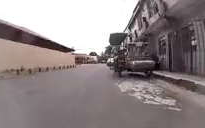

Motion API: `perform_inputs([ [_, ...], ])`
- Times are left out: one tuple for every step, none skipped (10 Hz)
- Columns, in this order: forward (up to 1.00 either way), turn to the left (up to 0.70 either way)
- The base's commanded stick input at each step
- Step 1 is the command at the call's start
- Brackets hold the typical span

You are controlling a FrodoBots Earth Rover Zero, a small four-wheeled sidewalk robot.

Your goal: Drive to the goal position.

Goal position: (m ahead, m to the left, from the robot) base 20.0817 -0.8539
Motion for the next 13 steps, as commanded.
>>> perform_inputs([
  [0.5, 0.0],
  [0.5, 0.0],
  [0.5, 0.0],
  [0.5, 0.0],
  [0.5, 0.0],
  [0.5, 0.0],
  [0.5, 0.0],
  [0.5, 0.0],
  [0.5, 0.0],
  [0.5, 0.0],
  [0.5, 0.0],
  [0.5, 0.0],
  [0.5, 0.0],
])
